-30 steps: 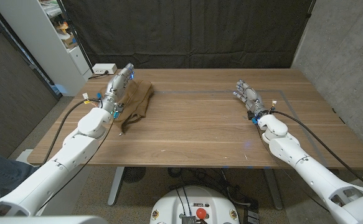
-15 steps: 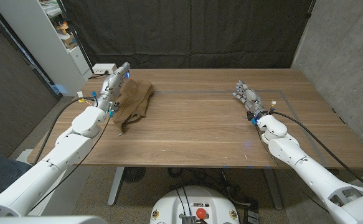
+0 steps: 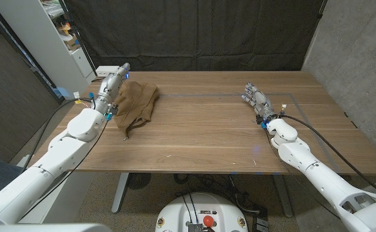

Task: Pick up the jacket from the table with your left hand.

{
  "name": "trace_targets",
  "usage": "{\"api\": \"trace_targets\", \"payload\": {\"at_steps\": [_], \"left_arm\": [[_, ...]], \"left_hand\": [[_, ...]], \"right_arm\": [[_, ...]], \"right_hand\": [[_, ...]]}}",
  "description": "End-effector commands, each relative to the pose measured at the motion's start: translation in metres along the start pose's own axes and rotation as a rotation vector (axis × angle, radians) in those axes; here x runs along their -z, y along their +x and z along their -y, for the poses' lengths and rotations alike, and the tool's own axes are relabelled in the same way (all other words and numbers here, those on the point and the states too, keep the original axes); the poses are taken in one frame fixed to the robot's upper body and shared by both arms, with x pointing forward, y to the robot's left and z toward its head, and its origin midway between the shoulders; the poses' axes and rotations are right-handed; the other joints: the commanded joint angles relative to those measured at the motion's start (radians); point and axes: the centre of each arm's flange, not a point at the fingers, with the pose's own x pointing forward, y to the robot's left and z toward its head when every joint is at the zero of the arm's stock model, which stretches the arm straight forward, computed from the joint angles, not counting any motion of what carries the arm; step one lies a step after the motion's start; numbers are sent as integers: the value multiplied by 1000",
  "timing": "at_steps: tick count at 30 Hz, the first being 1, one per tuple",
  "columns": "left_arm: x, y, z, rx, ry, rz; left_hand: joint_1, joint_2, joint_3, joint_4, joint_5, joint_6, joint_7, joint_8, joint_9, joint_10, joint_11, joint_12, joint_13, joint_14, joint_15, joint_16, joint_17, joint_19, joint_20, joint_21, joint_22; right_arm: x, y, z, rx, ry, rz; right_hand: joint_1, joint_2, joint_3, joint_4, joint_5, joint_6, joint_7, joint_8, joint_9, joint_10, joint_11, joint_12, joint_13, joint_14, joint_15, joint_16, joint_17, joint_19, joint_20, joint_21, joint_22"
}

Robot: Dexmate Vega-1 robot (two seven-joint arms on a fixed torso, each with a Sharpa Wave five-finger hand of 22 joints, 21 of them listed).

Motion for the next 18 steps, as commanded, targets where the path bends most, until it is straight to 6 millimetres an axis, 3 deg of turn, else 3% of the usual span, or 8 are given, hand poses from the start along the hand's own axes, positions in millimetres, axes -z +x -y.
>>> {"api": "trace_targets", "payload": {"at_steps": [1,18], "left_arm": [[-3,-6,-11,-8,37,-7],[-10,-8,-22,-16,123,-18]], "left_hand": [[9,-1,3,-7,-1,2,2,7,4,6,4,5,4,4,2,5,4,3,3,6,4],[14,-1,3,-13,-1,6,3,7,4,7,1,4,5,7,2,5,4,3,4,5,4]], "right_arm": [[-4,6,-2,-5,-20,3],[-6,9,-3,2,-17,18]], "right_hand": [[5,7,0,-4,0,14,-1,3,2,8,-2,3,5,9,-3,5,0,4,0,-3,5],[6,7,-2,-6,0,17,-1,2,2,11,-4,3,5,9,-4,5,-2,4,-4,-4,5]]}}
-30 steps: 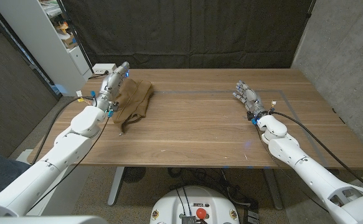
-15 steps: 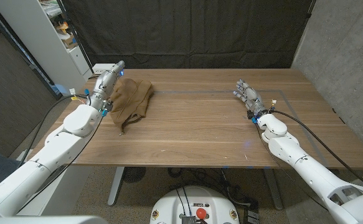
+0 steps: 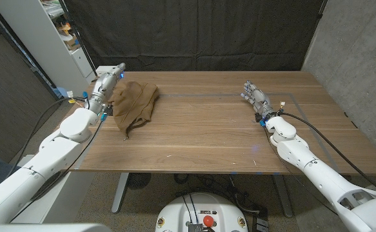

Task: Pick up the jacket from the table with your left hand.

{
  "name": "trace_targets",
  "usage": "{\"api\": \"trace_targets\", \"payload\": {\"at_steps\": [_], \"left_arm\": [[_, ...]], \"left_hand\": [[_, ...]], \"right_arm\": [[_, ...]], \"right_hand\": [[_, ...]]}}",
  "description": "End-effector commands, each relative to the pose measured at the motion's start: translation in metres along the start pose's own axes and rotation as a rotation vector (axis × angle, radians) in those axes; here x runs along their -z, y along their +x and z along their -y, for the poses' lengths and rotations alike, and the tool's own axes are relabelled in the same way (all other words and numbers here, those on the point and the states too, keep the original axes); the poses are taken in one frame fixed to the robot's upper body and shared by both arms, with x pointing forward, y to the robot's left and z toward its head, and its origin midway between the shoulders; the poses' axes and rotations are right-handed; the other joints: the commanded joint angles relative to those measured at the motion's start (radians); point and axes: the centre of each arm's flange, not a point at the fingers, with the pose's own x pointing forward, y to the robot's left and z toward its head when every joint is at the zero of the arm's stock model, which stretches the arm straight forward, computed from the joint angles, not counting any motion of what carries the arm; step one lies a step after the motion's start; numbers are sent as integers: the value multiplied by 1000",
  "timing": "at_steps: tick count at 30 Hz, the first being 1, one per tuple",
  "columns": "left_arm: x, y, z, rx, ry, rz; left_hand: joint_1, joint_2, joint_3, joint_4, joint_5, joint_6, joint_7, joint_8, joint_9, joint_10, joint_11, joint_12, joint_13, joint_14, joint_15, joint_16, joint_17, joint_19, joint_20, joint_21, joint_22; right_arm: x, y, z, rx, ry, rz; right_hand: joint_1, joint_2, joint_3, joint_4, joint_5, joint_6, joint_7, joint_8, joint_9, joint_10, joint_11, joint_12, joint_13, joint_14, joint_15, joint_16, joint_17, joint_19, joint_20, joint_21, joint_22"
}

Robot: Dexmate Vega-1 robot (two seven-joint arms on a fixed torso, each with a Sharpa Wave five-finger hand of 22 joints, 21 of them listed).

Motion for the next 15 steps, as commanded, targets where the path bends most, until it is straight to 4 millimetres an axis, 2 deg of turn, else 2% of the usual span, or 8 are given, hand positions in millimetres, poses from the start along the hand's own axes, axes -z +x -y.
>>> {"api": "trace_targets", "payload": {"at_steps": [1,15], "left_arm": [[-4,-2,-8,-4,62,-11],[-13,-2,-16,-8,131,-18]], "left_hand": [[13,0,4,-7,-1,7,3,7,4,7,1,4,5,8,2,5,4,3,4,6,4],[17,0,4,-13,-1,8,1,7,4,12,-1,5,5,11,0,5,4,3,4,5,4]], "right_arm": [[-3,2,0,5,-2,12],[-3,3,2,10,-1,14]], "right_hand": [[6,7,2,-2,0,6,-1,2,2,7,0,3,5,9,-4,5,4,4,-4,-4,5],[4,8,0,-3,0,7,-1,2,2,9,0,3,5,10,-3,5,3,4,-3,-5,5]]}}
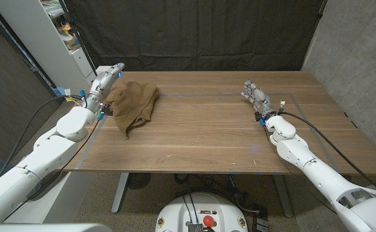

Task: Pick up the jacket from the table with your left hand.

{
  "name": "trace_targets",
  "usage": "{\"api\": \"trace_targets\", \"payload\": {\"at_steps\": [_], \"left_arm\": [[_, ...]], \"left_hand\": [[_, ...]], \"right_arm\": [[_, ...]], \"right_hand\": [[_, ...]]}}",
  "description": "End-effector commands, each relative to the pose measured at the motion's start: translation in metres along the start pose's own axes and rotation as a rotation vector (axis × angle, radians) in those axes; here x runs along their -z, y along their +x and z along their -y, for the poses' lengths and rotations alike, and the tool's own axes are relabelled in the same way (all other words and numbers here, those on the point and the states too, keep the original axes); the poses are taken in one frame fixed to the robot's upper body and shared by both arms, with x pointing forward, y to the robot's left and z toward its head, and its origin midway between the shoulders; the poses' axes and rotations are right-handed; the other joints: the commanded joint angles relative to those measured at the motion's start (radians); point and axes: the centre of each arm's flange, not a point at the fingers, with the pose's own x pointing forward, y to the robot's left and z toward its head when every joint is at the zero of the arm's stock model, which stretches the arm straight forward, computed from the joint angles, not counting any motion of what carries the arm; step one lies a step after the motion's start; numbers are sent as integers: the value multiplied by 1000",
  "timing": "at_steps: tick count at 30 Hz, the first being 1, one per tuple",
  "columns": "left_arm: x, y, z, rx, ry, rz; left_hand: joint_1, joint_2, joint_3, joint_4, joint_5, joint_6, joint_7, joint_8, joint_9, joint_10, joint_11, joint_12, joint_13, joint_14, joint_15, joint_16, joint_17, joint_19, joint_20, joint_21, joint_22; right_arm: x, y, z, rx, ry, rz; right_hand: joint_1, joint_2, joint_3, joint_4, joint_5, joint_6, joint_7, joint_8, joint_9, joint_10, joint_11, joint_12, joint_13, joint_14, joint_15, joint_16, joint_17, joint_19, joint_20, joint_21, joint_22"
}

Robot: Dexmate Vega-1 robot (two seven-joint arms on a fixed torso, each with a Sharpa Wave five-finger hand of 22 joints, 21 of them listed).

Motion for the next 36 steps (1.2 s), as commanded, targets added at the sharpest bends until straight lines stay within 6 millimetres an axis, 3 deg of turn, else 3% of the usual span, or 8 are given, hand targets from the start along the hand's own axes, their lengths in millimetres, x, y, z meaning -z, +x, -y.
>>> {"api": "trace_targets", "payload": {"at_steps": [1,21,36], "left_arm": [[-7,-1,-9,-10,66,-5],[-16,-9,-30,-91,200,5],[-24,-8,-34,-128,327,8]], "left_hand": [[10,0,-1,-9,-1,8,1,6,4,5,-1,5,5,7,5,5,4,3,4,5,4],[24,4,3,-20,0,32,-7,13,4,29,-8,12,6,25,-4,9,4,9,4,7,4],[41,9,9,-33,3,52,-14,17,5,48,-13,17,6,43,-12,12,4,15,9,8,4]], "right_arm": [[0,1,1,4,1,2],[-2,0,2,9,-4,7],[0,0,2,11,-2,1]], "right_hand": [[4,8,0,-3,0,7,-2,2,2,9,-1,3,5,10,-3,5,3,4,-3,-5,5],[3,9,-3,-4,0,8,-2,1,2,10,0,2,5,12,-3,5,3,4,-2,-5,5],[1,10,-4,-4,-1,8,-2,0,2,12,0,2,5,12,-5,5,3,3,-1,-6,5]]}}
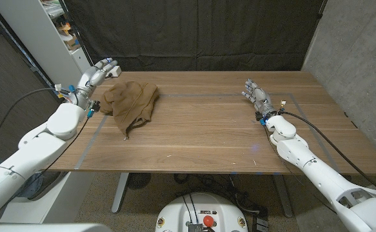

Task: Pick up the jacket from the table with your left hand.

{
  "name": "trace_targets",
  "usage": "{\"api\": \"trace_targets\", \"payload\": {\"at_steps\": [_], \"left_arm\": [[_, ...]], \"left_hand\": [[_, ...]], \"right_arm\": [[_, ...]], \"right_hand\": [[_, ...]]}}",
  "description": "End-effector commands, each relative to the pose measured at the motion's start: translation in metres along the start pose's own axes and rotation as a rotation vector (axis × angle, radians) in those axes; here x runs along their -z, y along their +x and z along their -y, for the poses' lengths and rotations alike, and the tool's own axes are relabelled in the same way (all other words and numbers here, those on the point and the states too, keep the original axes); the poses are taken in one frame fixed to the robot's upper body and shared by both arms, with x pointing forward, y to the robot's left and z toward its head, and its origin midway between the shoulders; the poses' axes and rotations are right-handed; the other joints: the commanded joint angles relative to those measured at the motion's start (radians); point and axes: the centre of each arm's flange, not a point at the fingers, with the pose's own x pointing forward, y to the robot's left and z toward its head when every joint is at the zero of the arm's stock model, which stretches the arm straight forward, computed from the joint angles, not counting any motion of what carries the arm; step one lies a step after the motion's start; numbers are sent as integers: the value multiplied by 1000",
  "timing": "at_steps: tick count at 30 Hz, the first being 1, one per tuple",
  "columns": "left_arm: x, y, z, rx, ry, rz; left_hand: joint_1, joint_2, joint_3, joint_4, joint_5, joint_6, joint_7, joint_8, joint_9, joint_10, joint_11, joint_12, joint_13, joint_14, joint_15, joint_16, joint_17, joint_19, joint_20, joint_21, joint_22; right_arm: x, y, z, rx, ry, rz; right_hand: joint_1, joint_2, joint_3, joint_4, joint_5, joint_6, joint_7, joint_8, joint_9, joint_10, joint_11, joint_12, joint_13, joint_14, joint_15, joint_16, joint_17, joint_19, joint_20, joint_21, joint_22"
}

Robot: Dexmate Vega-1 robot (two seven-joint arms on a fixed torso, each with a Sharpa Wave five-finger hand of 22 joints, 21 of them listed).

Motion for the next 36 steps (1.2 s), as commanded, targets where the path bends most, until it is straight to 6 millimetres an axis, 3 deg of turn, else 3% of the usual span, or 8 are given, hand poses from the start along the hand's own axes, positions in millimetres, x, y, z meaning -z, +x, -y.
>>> {"api": "trace_targets", "payload": {"at_steps": [1,36], "left_arm": [[-5,2,-5,-29,103,2],[-32,8,-8,-2,418,-13]], "left_hand": [[14,0,2,-10,3,10,1,6,5,11,2,10,1,10,-1,7,4,6,6,5,4],[41,0,8,-31,5,21,-5,4,6,20,-5,9,2,22,-6,5,4,5,11,2,4]], "right_arm": [[2,0,1,2,-1,-7],[5,-2,1,-2,5,-5]], "right_hand": [[1,10,0,0,0,9,-2,0,2,11,2,3,5,7,1,5,2,3,-1,-6,5],[-1,12,-3,-2,0,10,-3,-1,3,14,0,2,5,11,2,6,2,1,1,-7,5]]}}
